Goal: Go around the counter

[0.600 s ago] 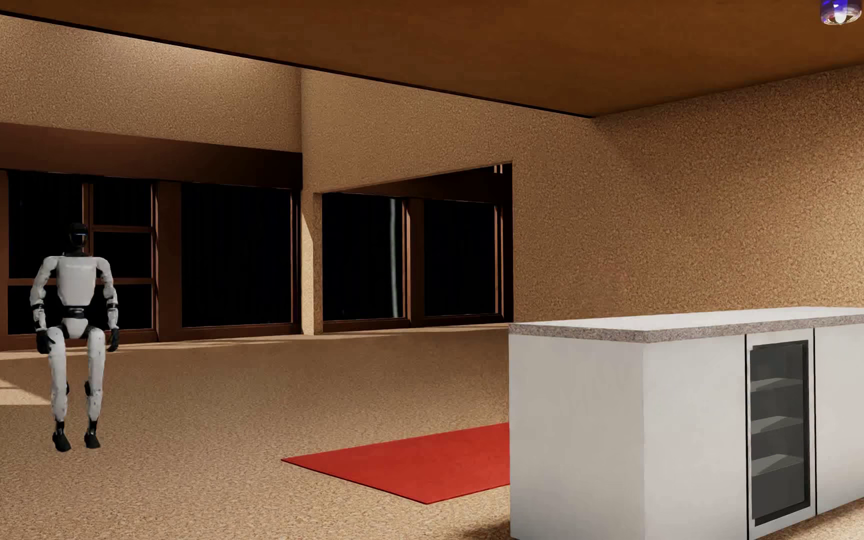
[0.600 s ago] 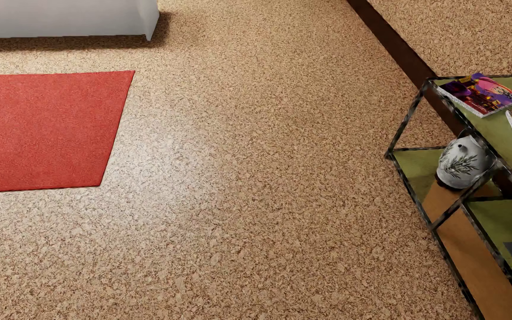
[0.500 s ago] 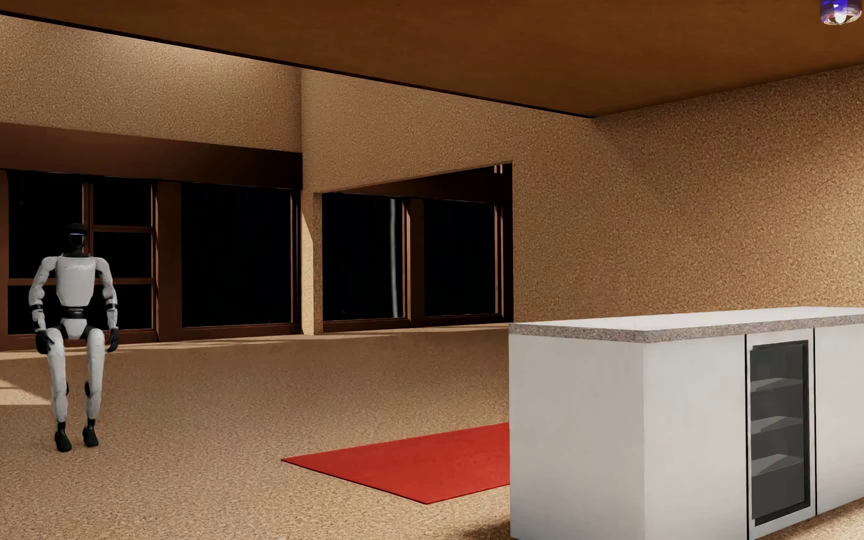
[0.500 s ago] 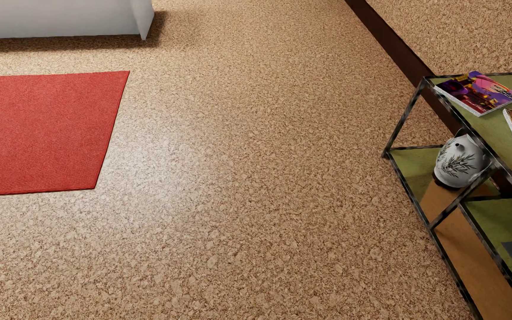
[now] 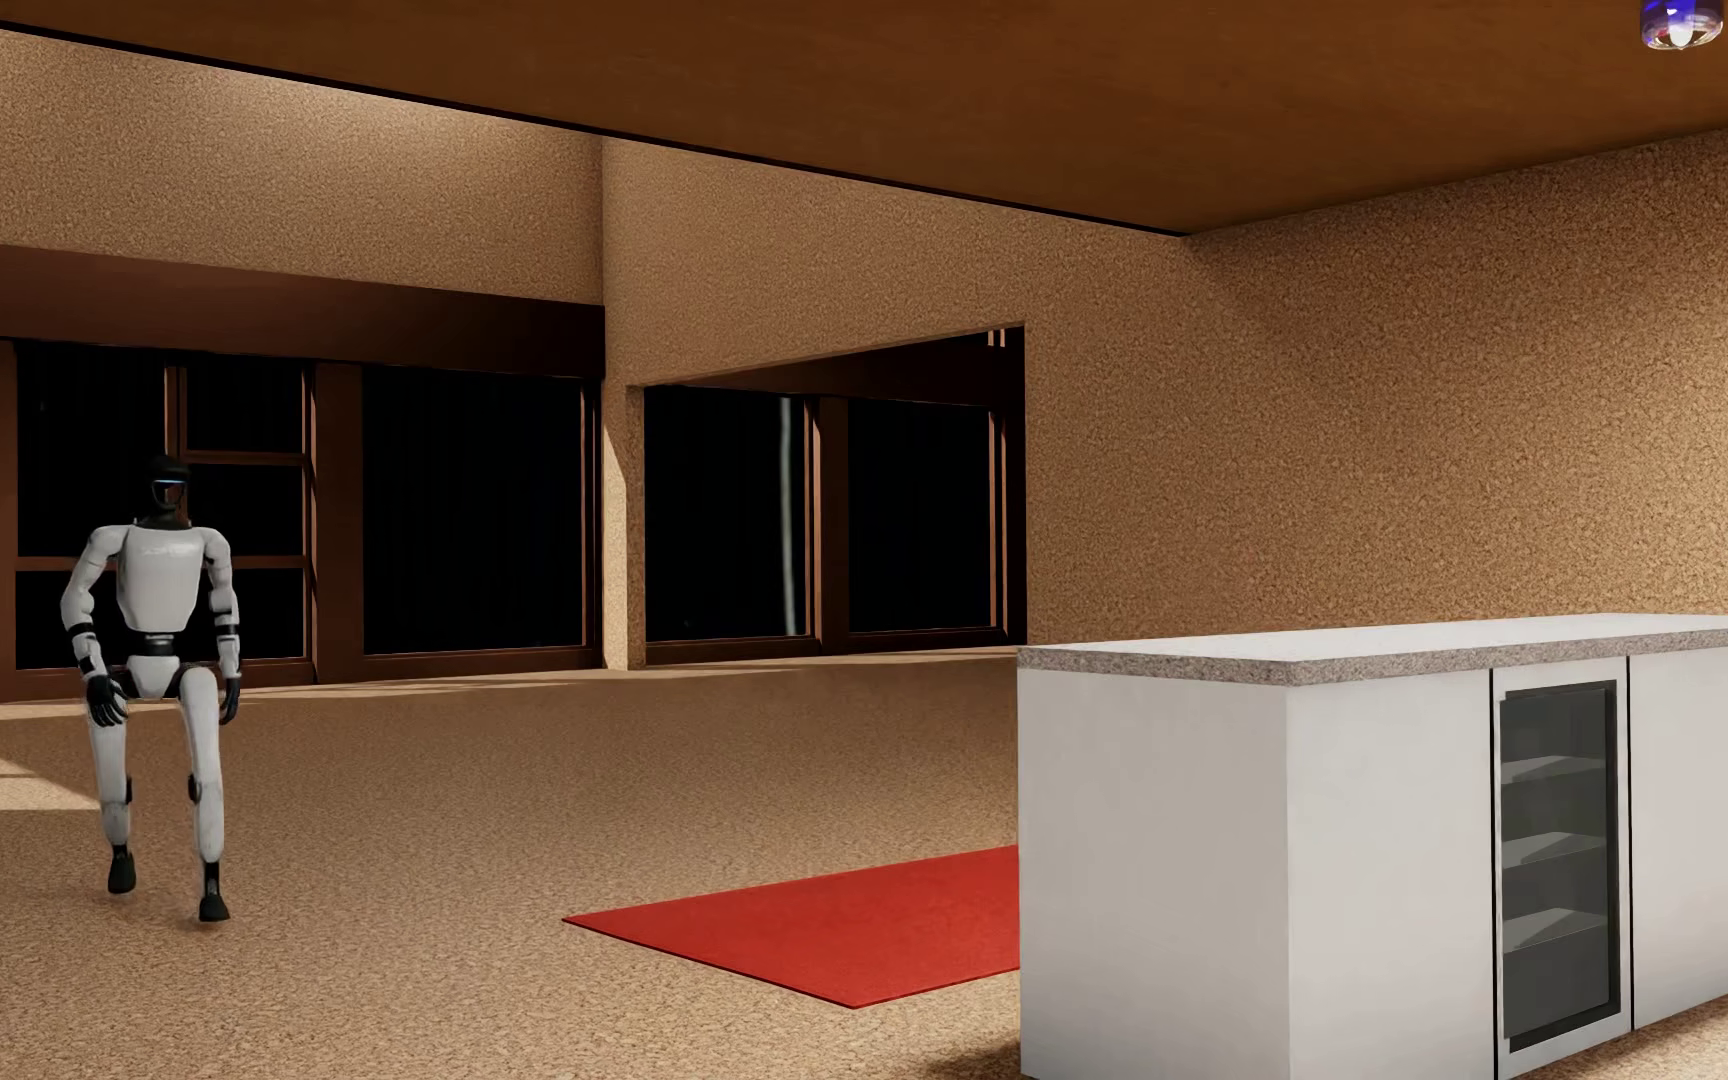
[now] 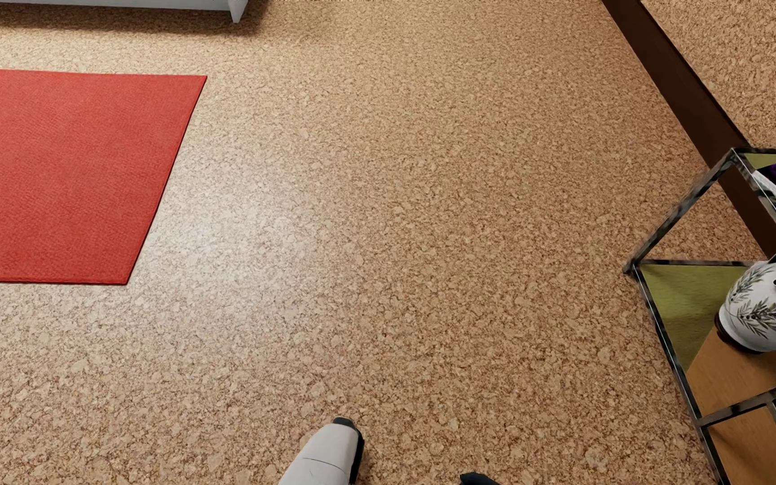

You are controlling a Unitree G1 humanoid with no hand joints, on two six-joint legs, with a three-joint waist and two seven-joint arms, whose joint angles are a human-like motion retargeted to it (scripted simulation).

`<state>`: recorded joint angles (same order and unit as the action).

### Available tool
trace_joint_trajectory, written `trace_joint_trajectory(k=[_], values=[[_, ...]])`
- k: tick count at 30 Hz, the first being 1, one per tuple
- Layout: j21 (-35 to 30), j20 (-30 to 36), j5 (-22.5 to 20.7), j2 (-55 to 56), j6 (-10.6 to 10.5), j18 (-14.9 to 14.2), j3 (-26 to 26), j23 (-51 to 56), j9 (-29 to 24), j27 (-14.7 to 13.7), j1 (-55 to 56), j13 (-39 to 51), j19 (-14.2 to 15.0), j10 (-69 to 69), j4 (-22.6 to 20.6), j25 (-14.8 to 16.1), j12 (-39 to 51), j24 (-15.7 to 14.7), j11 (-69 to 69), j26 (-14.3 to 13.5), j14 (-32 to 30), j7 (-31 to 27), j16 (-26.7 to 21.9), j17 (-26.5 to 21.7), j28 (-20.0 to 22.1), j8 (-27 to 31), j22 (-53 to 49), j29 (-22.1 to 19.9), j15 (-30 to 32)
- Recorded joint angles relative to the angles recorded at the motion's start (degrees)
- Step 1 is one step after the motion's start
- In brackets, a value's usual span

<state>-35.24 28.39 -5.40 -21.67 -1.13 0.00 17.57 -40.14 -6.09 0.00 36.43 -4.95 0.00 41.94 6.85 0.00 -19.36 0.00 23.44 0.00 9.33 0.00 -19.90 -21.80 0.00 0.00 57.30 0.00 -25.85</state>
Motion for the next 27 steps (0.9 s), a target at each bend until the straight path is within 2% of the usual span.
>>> trace_joint_trajectory(k=[1, 3, 4, 5, 7, 8, 9, 11, 12, 13, 14, 15, 16, 17, 18, 19, 20, 21, 22, 23, 25, 27], values=[[-1.1, -0.3, 0.8, 0.1, 0.6, 0.0, 1.1, -1.3, 0.5, 0.0, 0.4, -1.0, 0.0, 3.5, -0.2, 0.0, 0.0, 0.0, 2.2, 0.0, 0.5, 0.0, -0.1, 0.4, 0.0, 0.0, 0.7, 0.0, 4.6], [-3.6, 0.9, 2.8, 3.1, 2.0, 0.0, 0.6, -6.1, 0.7, 0.0, -2.0, -3.0, 0.0, 9.2, -2.4, 0.0, 0.7, 0.0, 13.4, 0.0, 3.8, 0.0, -0.1, 1.1, 0.0, 0.0, 2.4, 0.0, 20.7], [-4.2, 0.9, 2.9, 7.5, 1.4, 0.0, -0.8, -8.5, 0.8, 0.0, -4.8, -4.0, 0.0, 9.8, -3.5, 0.0, 1.2, 0.0, 23.4, 0.0, 6.0, 0.0, 0.1, 1.3, 0.0, 0.0, 2.4, 0.0, 29.2], [-4.8, 0.6, 3.0, 13.4, 0.8, 0.0, -2.5, -9.9, 0.3, 0.0, -8.3, -4.9, 0.0, 9.3, -4.6, 0.0, 1.6, 0.0, 35.4, 0.0, 7.9, 0.0, 0.4, 1.1, 0.0, 0.0, 1.2, 0.0, 33.6], [-3.4, 0.4, 2.7, 25.5, -0.5, 0.0, -7.9, -10.2, -0.8, 0.0, -17.3, -7.6, 0.0, 6.0, -6.4, 0.0, 2.8, 0.0, 52.0, 0.0, 10.6, 0.0, 0.6, 0.9, 0.0, 0.0, -2.6, 0.0, 32.1], [-3.1, 0.1, 1.9, 31.6, -1.5, 0.0, -10.9, -10.3, -1.1, 0.0, -22.3, -8.6, 0.0, 2.8, -6.3, 0.0, 3.6, 0.0, 52.6, 0.0, 11.0, 0.0, 0.5, 0.9, 0.0, 0.0, -4.6, 0.0, 31.4], [-4.0, -0.9, 1.1, 36.9, -2.5, 0.0, -13.9, -10.8, -1.6, 0.0, -27.6, -9.0, 0.0, -1.2, -6.3, 0.0, 4.3, 0.0, 47.9, 0.0, 10.5, 0.0, 0.3, 0.6, 0.0, 0.0, -6.8, 0.0, 32.3], [-3.5, -2.6, 0.5, 44.4, -3.7, 0.0, -19.5, -10.5, -1.7, 0.0, -38.0, -10.9, 0.0, -8.4, -5.8, 0.0, 4.8, 0.0, 28.8, 0.0, 10.7, 0.0, -0.4, 0.1, 0.0, 0.0, -11.3, 0.0, 38.8], [-3.3, -2.2, 0.9, 46.9, -4.1, 0.0, -22.2, -10.1, -1.4, 0.0, -42.6, -11.6, 0.0, -11.2, -5.4, 0.0, 5.6, 0.0, 18.2, 0.0, 11.8, 0.0, -1.0, -0.1, 0.0, 0.0, -13.2, 0.0, 38.7], [-3.0, -2.7, 1.3, 49.2, -4.1, 0.0, -23.9, -9.8, -0.8, 0.0, -46.2, -11.9, 0.0, -12.8, -5.3, 0.0, 6.5, 0.0, 9.8, 0.0, 13.2, 0.0, -1.6, -0.2, 0.0, 0.0, -15.0, 0.0, 32.3], [-3.0, -2.8, 1.7, 51.0, -4.3, 0.0, -25.3, -9.5, -0.5, 0.0, -49.6, -12.3, 0.0, -13.5, -5.0, 0.0, 7.6, 0.0, 5.0, 0.0, 14.6, 0.0, -2.1, -0.3, 0.0, 0.0, -16.1, 0.0, 22.2], [-2.9, -2.9, 2.6, 52.1, -4.7, 0.0, -26.7, -9.4, -0.4, 0.0, -51.9, -12.6, 0.0, -13.2, -4.4, 0.0, 8.7, 0.0, 4.8, 0.0, 15.2, 0.0, -2.3, -0.5, 0.0, 0.0, -16.4, 0.0, 16.6], [-2.6, -3.6, 3.1, 53.3, -4.9, 0.0, -28.2, -9.7, -0.4, 0.0, -53.5, -12.7, 0.0, -12.0, -4.0, 0.0, 9.2, 0.0, 6.1, 0.0, 14.4, 0.0, -2.2, -0.4, 0.0, 0.0, -16.0, 0.0, 21.0], [-2.9, -4.6, 2.2, 55.4, -5.3, 0.0, -29.6, -10.2, -0.4, 0.0, -54.9, -13.0, 0.0, -9.3, -2.8, 0.0, 8.7, 0.0, 8.2, 0.0, 11.4, 0.0, -1.8, -0.2, 0.0, 0.0, -15.1, 0.0, 31.3], [-2.9, -5.4, 1.1, 56.6, -6.5, 0.0, -29.7, -11.1, 0.3, 0.0, -53.7, -12.9, 0.0, -4.4, -1.1, 0.0, 8.1, 0.0, 12.9, 0.0, 4.8, 0.0, -1.1, 0.1, 0.0, 0.0, -13.6, 0.0, 39.6], [-3.5, -5.3, -1.1, 55.6, -7.6, 0.0, -28.0, -12.4, 0.9, 0.0, -51.5, -12.7, 0.0, 3.4, 0.3, 0.0, 7.2, 0.0, 16.5, 0.0, -4.0, 0.0, -0.4, 0.2, 0.0, 0.0, -11.5, 0.0, 42.2], [-4.3, -4.2, -3.4, 53.1, -7.7, 0.0, -25.7, -13.2, 1.4, 0.0, -46.8, -12.0, 0.0, 14.1, 0.9, 0.0, 6.1, 0.0, 18.3, 0.0, -10.6, 0.0, -0.3, 0.5, 0.0, 0.0, -9.8, 0.0, 41.3], [-2.8, -3.5, -5.7, 49.6, -7.9, 0.0, -23.6, -13.6, 1.8, 0.0, -40.4, -11.4, 0.0, 25.1, 2.1, 0.0, 4.9, 0.0, 18.3, 0.0, -10.5, 0.0, -0.4, 1.0, 0.0, 0.0, -9.3, 0.0, 38.6], [-0.6, -3.6, -6.9, 44.0, -7.7, 0.0, -21.1, -13.7, 1.5, 0.0, -34.8, -10.7, 0.0, 32.7, 2.5, 0.0, 3.8, 0.0, 16.5, 0.0, -4.4, 0.0, -0.3, 1.4, 0.0, 0.0, -9.2, 0.0, 34.5], [-0.5, -2.7, -6.9, 37.3, -6.5, 0.0, -18.2, -13.0, 0.9, 0.0, -29.8, -9.6, 0.0, 35.3, 1.5, 0.0, 3.2, 0.0, 13.5, 0.0, 2.0, 0.0, -0.3, 1.1, 0.0, 0.0, -8.4, 0.0, 30.1], [-0.2, -2.7, -5.3, 25.8, -3.6, 0.0, -10.9, -9.1, 0.8, 0.0, -20.5, -7.6, 0.0, 28.7, 0.1, 0.0, 1.6, 0.0, 7.8, 0.0, 6.4, 0.0, -0.6, -0.2, 0.0, 0.0, -7.3, 0.0, 21.4], [0.8, -3.2, -3.0, 14.7, -2.0, 0.0, -5.6, -3.0, 0.2, 0.0, -14.8, -5.7, 0.0, 12.2, 0.4, 0.0, 0.3, 0.0, 2.4, 0.0, 4.8, 0.0, -1.2, -2.1, 0.0, 0.0, -7.3, 0.0, 12.3]])
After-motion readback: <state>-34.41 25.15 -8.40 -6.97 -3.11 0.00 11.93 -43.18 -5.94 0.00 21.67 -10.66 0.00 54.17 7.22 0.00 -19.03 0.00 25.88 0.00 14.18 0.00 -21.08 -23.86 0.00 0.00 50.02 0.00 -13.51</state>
